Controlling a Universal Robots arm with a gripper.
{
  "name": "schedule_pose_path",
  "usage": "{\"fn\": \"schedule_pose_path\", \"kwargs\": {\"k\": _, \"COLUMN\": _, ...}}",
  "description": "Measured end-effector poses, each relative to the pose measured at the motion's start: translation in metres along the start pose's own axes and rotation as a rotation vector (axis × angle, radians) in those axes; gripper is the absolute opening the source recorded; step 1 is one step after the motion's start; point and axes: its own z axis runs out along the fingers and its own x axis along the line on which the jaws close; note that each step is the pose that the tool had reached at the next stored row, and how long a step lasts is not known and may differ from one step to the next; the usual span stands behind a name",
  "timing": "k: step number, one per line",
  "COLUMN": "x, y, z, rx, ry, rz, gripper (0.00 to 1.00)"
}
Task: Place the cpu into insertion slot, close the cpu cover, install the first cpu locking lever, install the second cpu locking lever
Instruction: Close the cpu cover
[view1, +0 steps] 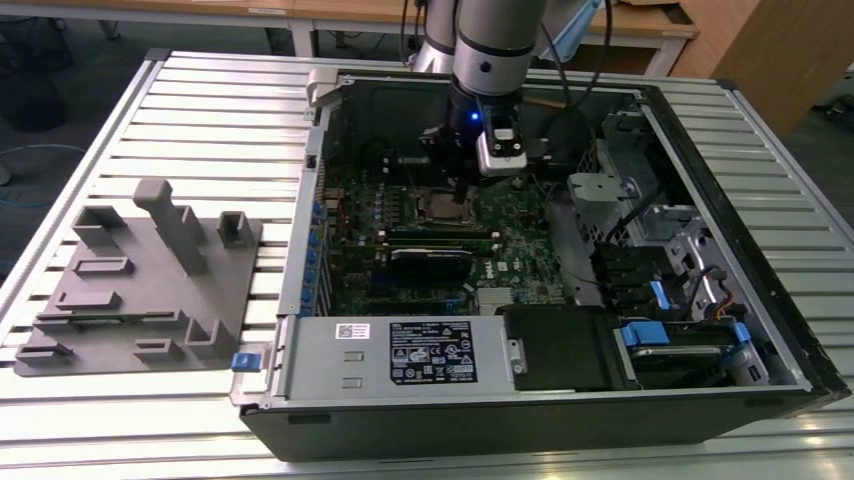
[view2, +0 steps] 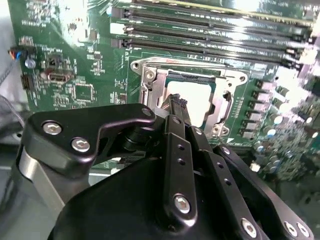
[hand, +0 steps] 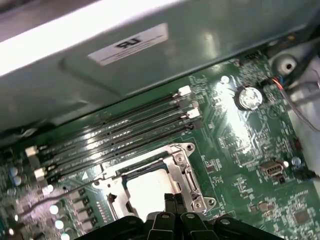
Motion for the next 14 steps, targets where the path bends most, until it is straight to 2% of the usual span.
{"fn": "schedule_pose_path", "kwargs": {"k": 5, "x": 0.0, "y": 0.0, "z": 0.0001, "rx": 0.0006, "ry": -0.0018, "rz": -0.084, "gripper": 0.1}}
{"fn": "schedule_pose_path", "kwargs": {"k": 11, "x": 0.0, "y": 0.0, "z": 0.0, "rx": 0.0005, "ry": -0.002, "rz": -0.086, "gripper": 0.1}}
{"fn": "schedule_pose_path", "kwargs": {"k": 14, "x": 0.0, "y": -0.0001, "z": -0.0049, "rx": 0.0005, "ry": -0.0019, "rz": -0.086, "gripper": 0.1}}
